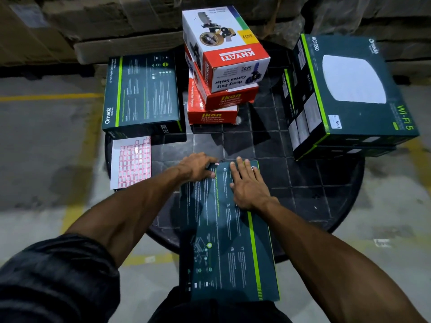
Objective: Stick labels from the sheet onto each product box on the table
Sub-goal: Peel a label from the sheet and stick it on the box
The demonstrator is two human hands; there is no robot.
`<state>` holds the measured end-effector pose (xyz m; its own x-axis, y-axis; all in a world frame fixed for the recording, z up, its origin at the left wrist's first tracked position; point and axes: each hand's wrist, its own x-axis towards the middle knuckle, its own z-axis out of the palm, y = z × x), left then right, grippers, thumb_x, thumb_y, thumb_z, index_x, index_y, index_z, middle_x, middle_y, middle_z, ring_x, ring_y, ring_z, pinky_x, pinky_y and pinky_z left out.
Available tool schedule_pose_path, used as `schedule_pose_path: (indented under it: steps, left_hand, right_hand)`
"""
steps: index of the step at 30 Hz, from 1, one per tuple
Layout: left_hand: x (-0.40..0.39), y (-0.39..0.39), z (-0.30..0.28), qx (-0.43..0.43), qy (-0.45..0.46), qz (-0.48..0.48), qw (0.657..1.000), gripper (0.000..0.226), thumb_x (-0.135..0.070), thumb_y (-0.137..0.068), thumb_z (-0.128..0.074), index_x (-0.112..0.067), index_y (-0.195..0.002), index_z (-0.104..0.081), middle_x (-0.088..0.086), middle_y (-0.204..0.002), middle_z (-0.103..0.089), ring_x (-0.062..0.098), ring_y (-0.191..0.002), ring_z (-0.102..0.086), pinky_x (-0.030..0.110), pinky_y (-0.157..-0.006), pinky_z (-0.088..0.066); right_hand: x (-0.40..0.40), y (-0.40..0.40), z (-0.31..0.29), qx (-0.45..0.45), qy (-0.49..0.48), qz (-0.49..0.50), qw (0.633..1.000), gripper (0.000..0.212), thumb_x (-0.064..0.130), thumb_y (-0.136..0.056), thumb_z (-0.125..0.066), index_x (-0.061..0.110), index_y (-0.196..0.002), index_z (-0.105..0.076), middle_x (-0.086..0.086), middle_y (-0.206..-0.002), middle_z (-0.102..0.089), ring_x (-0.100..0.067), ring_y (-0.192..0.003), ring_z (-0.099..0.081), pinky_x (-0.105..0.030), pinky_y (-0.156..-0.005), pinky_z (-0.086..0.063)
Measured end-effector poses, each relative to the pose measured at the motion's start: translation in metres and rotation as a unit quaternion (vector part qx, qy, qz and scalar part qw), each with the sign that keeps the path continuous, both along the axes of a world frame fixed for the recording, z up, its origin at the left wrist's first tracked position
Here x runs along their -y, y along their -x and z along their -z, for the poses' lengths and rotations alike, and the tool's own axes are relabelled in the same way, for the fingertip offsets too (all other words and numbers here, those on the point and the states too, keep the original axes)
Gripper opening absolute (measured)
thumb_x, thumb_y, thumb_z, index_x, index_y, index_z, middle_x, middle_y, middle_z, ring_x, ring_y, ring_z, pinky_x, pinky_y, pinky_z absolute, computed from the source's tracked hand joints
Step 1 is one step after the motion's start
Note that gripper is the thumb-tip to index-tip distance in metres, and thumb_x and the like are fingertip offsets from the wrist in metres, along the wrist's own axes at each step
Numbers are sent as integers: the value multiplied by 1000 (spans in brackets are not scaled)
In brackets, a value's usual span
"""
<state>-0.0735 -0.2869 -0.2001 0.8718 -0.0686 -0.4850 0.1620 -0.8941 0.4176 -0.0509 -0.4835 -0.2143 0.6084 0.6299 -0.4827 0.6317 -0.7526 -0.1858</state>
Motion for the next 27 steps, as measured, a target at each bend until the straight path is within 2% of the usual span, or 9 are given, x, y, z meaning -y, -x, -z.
schedule_pose_path:
  steps: [5,10,15,19,22,25,27]
  left_hand:
    - [-4,-2,3,-5,14,-12,1000,46,-30,-92,-62,-18,-135,-50,6,-120,-55,20,-108,-49,36,-95,-37]
    - [-4,-6,7,-19,-12,5,1000,46,-34,-93,-60,-18,-134,-48,8,-120,-53,22,-108,-50,36,-94,-39]
    - [-3,-1,6,-12,-41,32,999,54,-36,-96,-54,-28,-147,-36,9,-119,-48,24,-107,-47,37,-89,-40]
    - [-5,-4,4,-14,-10,19,1000,49,-32,-94,-59,-21,-140,-45,2,-111,-50,16,-100,-46,30,-88,-37]
    - [-2,-5,-1,-18,-5,11,1000,46,-33,-93,-60,-19,-135,-50,3,-116,-56,12,-98,-46,29,-89,-38]
    - [-3,3,-2,-23,-64,4,998,38,-49,-93,-54,-20,-118,-55,5,-114,-61,16,-96,-55,33,-89,-47]
    - [-7,18,1,-10,-138,-22,990,55,-68,-90,-42,-19,-113,-53,8,-115,-60,20,-98,-55,37,-89,-47]
  right_hand:
    - [0,0,2,1,2,2,1000,62,30,-105,-19,12,-152,18,-12,-158,27,-28,-146,23,-47,-121,7]
    - [1,-1,3,3,8,-3,1000,62,31,-105,-18,11,-151,20,-13,-157,28,-30,-146,24,-47,-121,6]
    - [0,-1,5,7,7,-3,1000,62,31,-105,-18,11,-151,20,-13,-157,27,-30,-146,23,-47,-121,6]
    - [1,0,3,2,6,1,1000,62,31,-105,-18,12,-151,19,-12,-157,28,-29,-146,23,-47,-121,6]
    - [0,0,1,2,8,-1,1000,61,30,-105,-18,12,-151,18,-12,-157,27,-28,-146,23,-47,-121,5]
    - [0,1,-2,4,14,-2,1000,61,30,-105,-18,12,-152,17,-11,-158,26,-29,-147,21,-47,-121,4]
    - [-1,2,-3,5,10,4,1000,61,30,-105,-19,13,-153,15,-10,-159,25,-28,-147,20,-46,-122,4]
